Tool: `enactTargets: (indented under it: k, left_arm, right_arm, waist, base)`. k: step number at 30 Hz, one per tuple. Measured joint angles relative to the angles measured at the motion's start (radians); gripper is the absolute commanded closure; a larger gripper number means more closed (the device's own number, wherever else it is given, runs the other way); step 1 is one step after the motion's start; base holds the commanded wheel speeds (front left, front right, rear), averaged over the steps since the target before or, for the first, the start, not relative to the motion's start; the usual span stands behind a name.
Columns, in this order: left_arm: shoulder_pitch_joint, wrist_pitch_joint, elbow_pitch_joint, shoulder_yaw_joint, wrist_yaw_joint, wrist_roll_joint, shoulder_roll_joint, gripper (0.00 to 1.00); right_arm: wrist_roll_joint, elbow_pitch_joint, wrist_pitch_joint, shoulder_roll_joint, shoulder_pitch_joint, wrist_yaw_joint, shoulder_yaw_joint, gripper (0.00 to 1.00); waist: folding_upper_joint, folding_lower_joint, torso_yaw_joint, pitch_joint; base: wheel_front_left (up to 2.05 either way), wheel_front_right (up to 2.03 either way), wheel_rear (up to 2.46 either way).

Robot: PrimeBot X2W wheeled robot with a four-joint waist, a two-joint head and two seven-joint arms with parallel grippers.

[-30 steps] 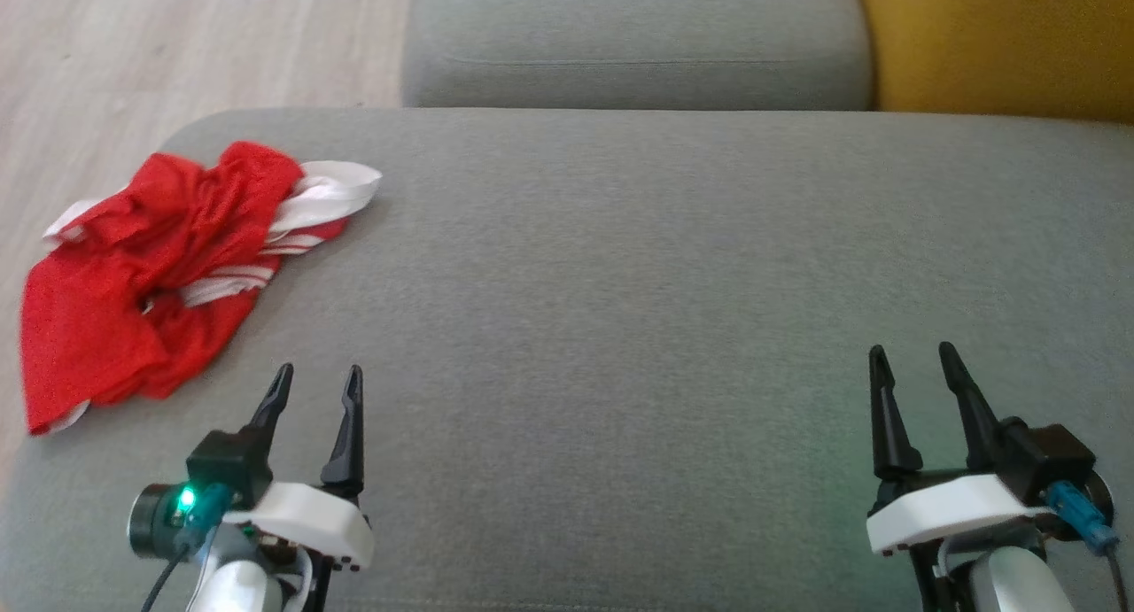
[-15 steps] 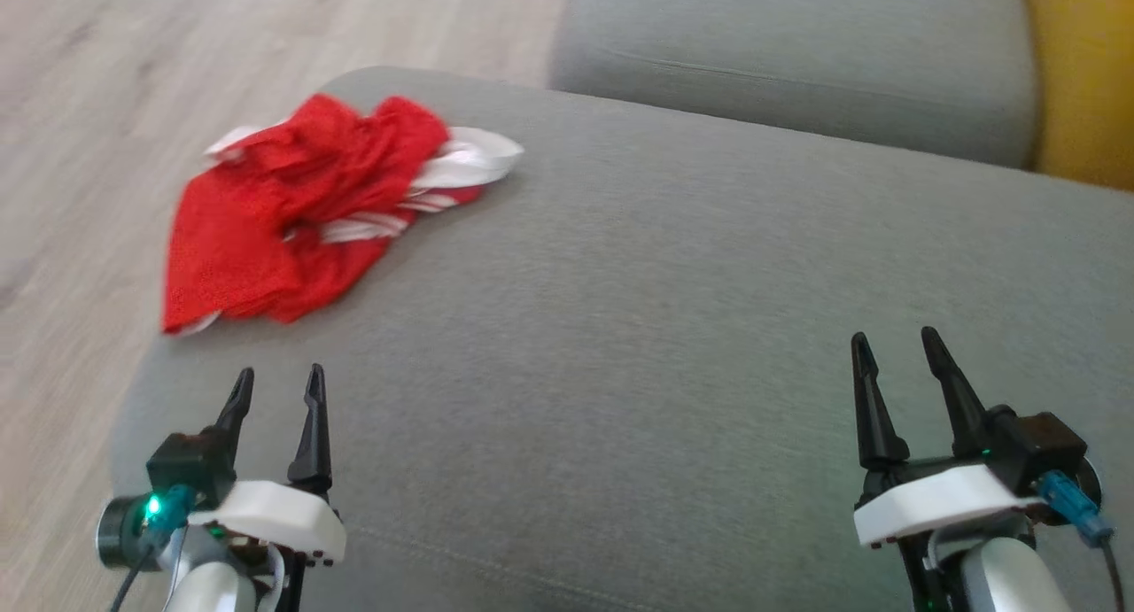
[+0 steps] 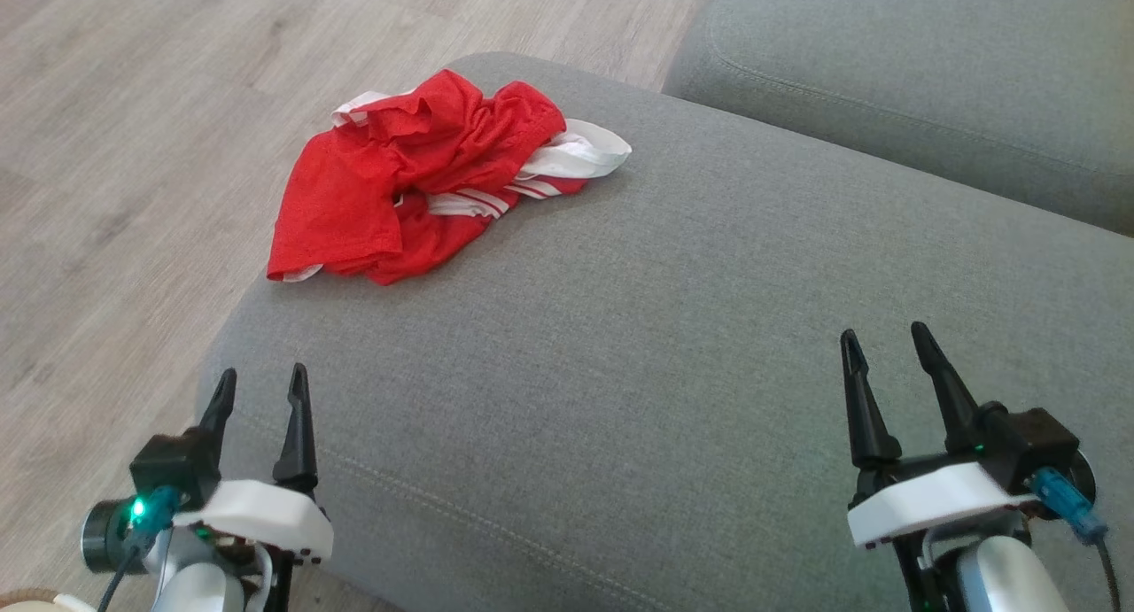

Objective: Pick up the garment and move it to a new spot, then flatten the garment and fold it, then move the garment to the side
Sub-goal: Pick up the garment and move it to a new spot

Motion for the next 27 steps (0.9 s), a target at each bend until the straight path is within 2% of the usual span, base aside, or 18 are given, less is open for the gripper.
enactTargets:
  k: [20,27]
  left_arm:
    - [0.0,0.0,-0.001,0.009,0.0,0.0,-0.004,0.0]
    - [-0.018,0.0,-0.005,0.027,0.0,0.0,-0.009,0.0]
  right_arm:
    - [-0.001,-0.01,0.008,0.0,0.022,0.0,0.002,0.0]
    - [-0.026,-0.04,0.032,0.0,0.015,0.0,0.002,0.0]
  waist:
    - [0.0,0.0,0.0,0.005]
    - [0.0,0.0,-0.01,0.049]
  base:
    - [0.0,0.0,0.0]
    - [0.0,0.0,0.0]
